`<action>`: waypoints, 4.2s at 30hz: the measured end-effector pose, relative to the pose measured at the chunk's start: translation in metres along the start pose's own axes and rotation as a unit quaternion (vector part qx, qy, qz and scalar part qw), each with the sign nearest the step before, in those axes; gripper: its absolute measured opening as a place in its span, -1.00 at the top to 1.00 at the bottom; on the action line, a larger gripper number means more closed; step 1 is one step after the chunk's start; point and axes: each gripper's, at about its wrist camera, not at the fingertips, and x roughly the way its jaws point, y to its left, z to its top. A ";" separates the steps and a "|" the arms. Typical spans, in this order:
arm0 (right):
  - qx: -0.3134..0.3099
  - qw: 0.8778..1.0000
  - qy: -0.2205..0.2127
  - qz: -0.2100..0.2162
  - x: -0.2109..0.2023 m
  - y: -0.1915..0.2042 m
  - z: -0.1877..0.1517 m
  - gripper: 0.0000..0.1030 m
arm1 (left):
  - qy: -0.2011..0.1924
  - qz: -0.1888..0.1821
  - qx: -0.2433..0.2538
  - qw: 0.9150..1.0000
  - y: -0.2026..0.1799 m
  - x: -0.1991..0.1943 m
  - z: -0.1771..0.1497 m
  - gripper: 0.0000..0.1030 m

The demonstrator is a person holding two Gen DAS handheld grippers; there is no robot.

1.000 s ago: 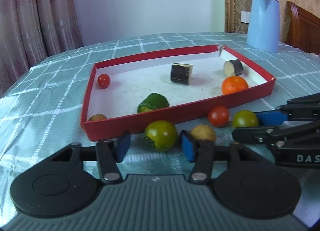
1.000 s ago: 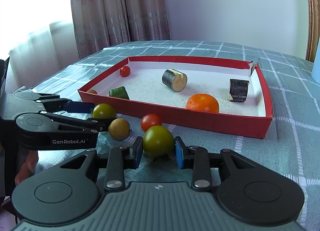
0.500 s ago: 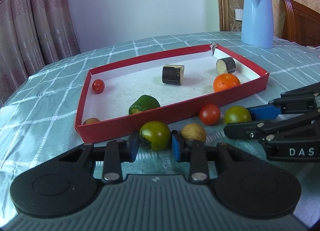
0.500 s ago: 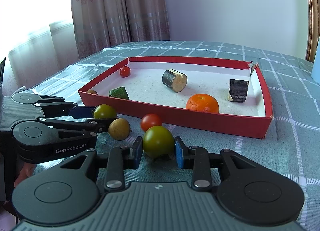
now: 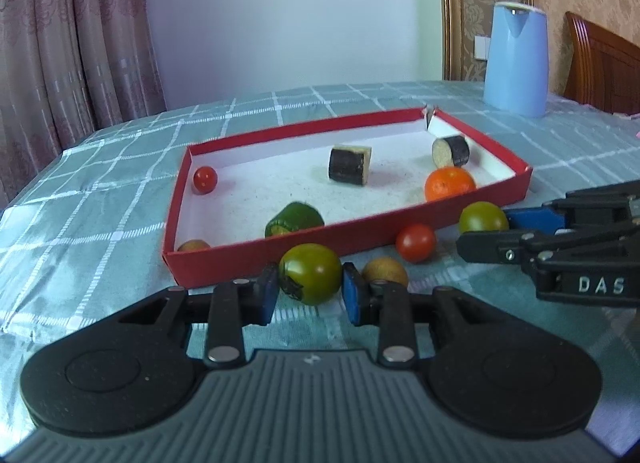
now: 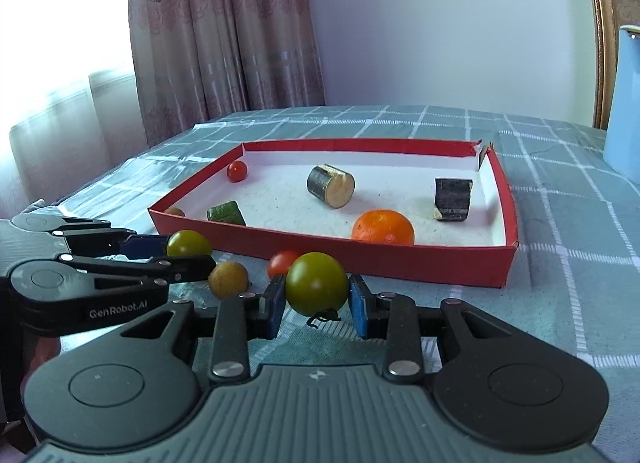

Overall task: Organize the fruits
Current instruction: 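Carry both green tomatoes into the tray and open both tools, then grasp a red cherry tomato with the right tool while the left tool grasps a brown round fruit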

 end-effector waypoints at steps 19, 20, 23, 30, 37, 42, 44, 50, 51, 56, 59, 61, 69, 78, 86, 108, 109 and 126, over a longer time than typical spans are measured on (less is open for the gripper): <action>0.000 0.997 -0.034 -0.064 0.016 -0.019 0.046 0.36 | -0.015 0.049 -0.042 0.998 0.012 0.033 0.049 0.42; 0.000 0.997 -0.033 -0.068 0.021 -0.021 0.050 0.36 | -0.013 0.053 -0.047 0.997 0.015 0.038 0.051 0.42; 0.001 0.997 -0.028 -0.075 0.036 -0.025 0.058 0.36 | -0.007 0.066 -0.064 0.996 0.023 0.051 0.054 0.42; 0.006 0.996 0.003 -0.085 0.070 -0.032 0.067 0.36 | 0.015 0.086 -0.086 0.992 0.038 0.077 0.062 0.42; -0.003 0.995 0.024 -0.101 0.094 -0.032 0.070 0.36 | 0.036 0.111 -0.083 0.990 0.048 0.103 0.073 0.41; -0.003 0.994 0.035 -0.105 0.103 -0.036 0.070 0.37 | 0.047 0.117 -0.080 0.989 0.050 0.114 0.073 0.41; 0.000 0.994 0.036 -0.105 0.105 -0.036 0.072 0.37 | 0.048 0.120 -0.078 0.989 0.049 0.116 0.074 0.41; 0.000 0.994 0.044 -0.101 0.111 -0.036 0.072 0.36 | 0.054 0.123 -0.068 0.989 0.048 0.124 0.075 0.41; 0.001 0.994 0.047 -0.101 0.112 -0.037 0.071 0.36 | 0.054 0.123 -0.068 0.989 0.048 0.124 0.075 0.41; 0.000 0.993 0.052 -0.103 0.113 -0.037 0.070 0.36 | 0.051 0.118 -0.081 0.988 0.053 0.124 0.074 0.40; 0.002 0.993 0.052 -0.103 0.114 -0.036 0.070 0.36 | 0.048 0.117 -0.080 0.989 0.052 0.122 0.074 0.12; 0.007 0.994 0.053 -0.099 0.114 -0.037 0.070 0.36 | 0.047 0.119 -0.073 0.989 0.050 0.121 0.073 -0.05; 0.008 0.994 0.052 -0.099 0.112 -0.038 0.069 0.36 | 0.049 0.112 -0.070 0.990 0.048 0.120 0.073 -0.27; 0.001 0.994 0.035 -0.102 0.106 -0.034 0.067 -0.32 | 0.037 0.109 -0.058 0.992 0.042 0.113 0.069 -0.70; 0.006 0.995 0.014 -0.102 0.092 -0.034 0.065 -0.32 | 0.023 0.101 -0.054 0.993 0.040 0.102 0.064 -0.79; -0.036 0.999 -0.003 -0.006 0.013 0.006 0.011 -0.30 | -0.069 0.055 -0.089 0.992 0.048 0.003 0.010 -1.00; -0.034 0.999 0.001 -0.005 0.014 0.007 0.011 -0.29 | -0.065 0.051 -0.093 0.992 0.049 0.004 0.009 -1.00; 0.004 0.999 0.049 0.012 0.038 0.016 0.011 0.49 | -0.035 0.011 -0.127 0.991 0.061 0.008 0.004 -1.00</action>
